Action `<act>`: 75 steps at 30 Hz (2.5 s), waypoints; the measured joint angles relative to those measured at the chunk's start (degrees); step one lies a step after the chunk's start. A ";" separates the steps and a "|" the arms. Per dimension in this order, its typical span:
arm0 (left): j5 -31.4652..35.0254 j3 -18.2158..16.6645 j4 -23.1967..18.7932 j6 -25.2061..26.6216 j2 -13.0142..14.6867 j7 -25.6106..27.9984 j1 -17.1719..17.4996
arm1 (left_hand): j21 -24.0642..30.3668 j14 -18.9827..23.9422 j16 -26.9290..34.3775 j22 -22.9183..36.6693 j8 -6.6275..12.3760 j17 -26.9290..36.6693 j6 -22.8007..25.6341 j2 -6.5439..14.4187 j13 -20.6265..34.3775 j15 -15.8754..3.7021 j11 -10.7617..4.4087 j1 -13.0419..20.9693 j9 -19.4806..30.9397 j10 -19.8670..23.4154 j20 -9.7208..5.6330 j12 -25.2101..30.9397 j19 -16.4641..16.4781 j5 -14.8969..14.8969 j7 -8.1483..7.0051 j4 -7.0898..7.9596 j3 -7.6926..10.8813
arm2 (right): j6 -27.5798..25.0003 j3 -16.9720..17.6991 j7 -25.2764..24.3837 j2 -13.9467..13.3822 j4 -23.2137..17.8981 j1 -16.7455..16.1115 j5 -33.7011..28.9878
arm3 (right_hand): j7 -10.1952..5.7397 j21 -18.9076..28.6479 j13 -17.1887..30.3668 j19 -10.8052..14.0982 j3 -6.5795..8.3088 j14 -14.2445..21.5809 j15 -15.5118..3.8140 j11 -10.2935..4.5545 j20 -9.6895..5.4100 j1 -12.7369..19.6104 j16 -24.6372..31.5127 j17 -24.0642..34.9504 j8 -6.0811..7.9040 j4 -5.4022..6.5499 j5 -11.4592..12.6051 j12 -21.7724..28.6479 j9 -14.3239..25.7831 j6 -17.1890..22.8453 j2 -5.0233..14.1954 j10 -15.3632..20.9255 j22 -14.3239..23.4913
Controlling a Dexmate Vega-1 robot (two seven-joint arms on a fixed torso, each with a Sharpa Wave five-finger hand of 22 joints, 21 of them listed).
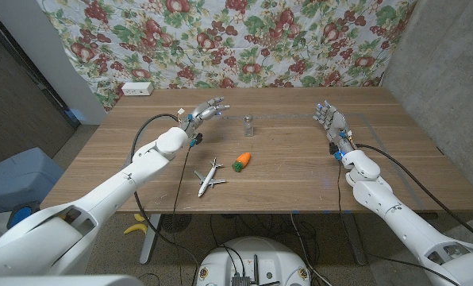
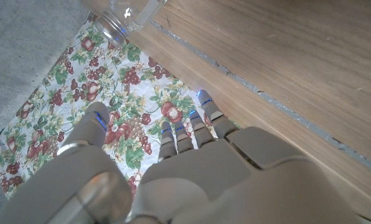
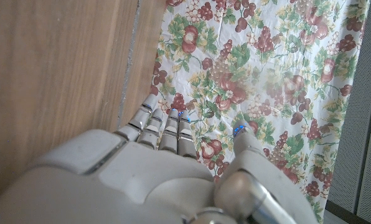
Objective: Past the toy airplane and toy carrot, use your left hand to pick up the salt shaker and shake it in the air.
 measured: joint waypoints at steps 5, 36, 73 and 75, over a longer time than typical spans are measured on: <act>0.96 0.58 0.14 0.41 -0.01 -0.09 -0.64 | 0.00 1.15 0.00 0.00 0.00 0.00 0.65 -0.22 0.00 -0.06 -0.29 0.83 0.00 0.94 -0.10 0.39 0.71 0.00 0.02 0.00 0.00 | 0.01 0.00 -0.31 -0.01 -0.18 -0.06 -0.18 | 0.00 -0.44 0.00 0.00 -0.18 0.00 0.00 0.00 0.00 -0.02 0.00 -0.11 0.00 -0.18 0.00 0.00 0.00 0.00 0.02 0.00 0.00; 5.62 3.57 1.84 1.82 -0.94 -0.43 -3.50 | -0.45 7.56 0.49 -0.01 1.83 -0.02 7.05 -4.25 -0.01 -0.18 -2.31 8.05 -0.01 7.47 -1.23 0.84 5.35 0.00 -2.37 -0.23 -1.99 | 0.05 -0.10 -1.64 0.08 -0.78 -0.38 -0.76 | 0.21 -2.10 0.01 0.60 -0.32 -0.01 0.00 -0.11 -0.20 -0.22 -0.22 -0.79 0.00 -0.33 0.00 0.00 0.01 0.20 0.22 0.51 0.00; 10.30 6.96 2.16 4.78 -2.08 -1.24 -5.65 | -1.33 11.45 0.49 -0.02 2.90 -0.02 12.31 -6.16 -0.02 -0.19 -5.59 15.40 -0.02 12.80 -2.45 0.84 8.59 1.11 -4.32 0.10 -4.83 | 1.24 0.39 -1.37 0.15 -0.42 -1.29 -0.33 | 0.52 -4.03 0.01 1.64 -0.56 -0.01 0.00 -0.11 -0.41 -0.83 -0.22 -1.58 0.00 -0.08 0.00 0.00 0.01 0.50 0.83 0.50 0.30; 10.46 7.09 2.14 4.91 -2.14 -1.28 -5.76 | -1.33 11.45 0.49 0.22 2.90 -0.02 12.60 -6.30 -0.02 -0.19 -5.71 15.50 -0.02 12.92 -2.45 0.84 8.59 1.11 -4.43 0.33 -5.06 | 1.29 0.42 -1.37 0.13 -0.48 -1.37 -0.33 | 0.52 -4.03 0.01 1.64 -0.56 -0.01 0.00 -0.11 -0.41 -0.83 -0.22 -1.58 0.00 -0.08 0.00 0.00 0.01 0.50 0.83 0.50 0.30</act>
